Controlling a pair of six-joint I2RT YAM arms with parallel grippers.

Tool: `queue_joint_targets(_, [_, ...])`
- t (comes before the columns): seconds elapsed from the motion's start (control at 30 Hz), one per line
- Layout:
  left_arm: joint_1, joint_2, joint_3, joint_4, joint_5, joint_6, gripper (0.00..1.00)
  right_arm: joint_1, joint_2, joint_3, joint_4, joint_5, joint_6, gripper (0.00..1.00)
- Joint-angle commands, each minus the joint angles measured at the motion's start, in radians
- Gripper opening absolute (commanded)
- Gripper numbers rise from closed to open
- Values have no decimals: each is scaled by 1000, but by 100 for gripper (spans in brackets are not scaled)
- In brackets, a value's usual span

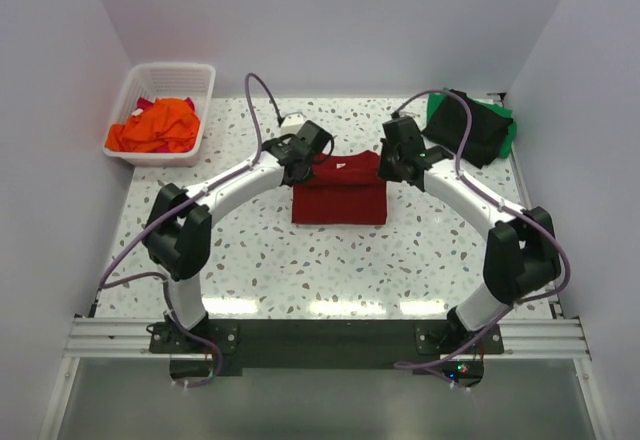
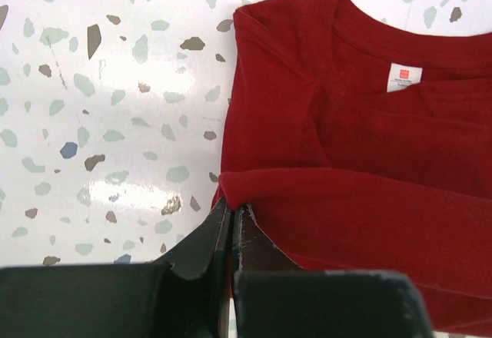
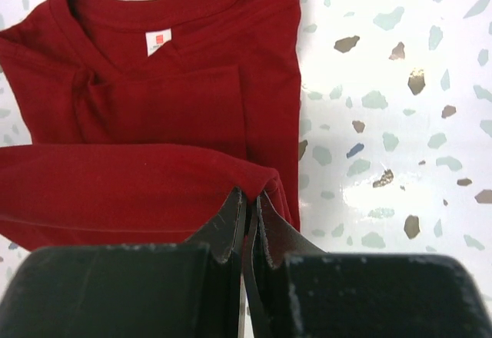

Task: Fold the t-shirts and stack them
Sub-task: Fold the tshirt

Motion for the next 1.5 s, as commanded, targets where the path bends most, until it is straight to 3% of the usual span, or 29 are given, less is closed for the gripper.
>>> queue_joint_targets(0.0, [36,56,77,47,-20,44,0,-20,48,76,82,25,-32,0])
queue_joint_targets(0.57, [108,265,296,82,-29,173,0,-65,303,253,107,14,-52,0])
queue_joint_targets(1.03, [140,357,342,150,-12,222,0,-86,447,426,71,17,-69,2])
queue_joint_targets(1.1, [140,360,339,179,-35,248,15,-89,456,438,62,16,-68,18])
queue_joint_targets(1.13, [140,357,324,209,-50,256,25,-91,455,437,65,17,-66,22])
queue_joint_targets(1.23, [140,334,284,280,-104,292,38,-92,448,437,76,25,-63,29])
queue_joint_targets(1.47, [140,250,215,404,-146,331,42,-97,450,457,99,10,-63,30])
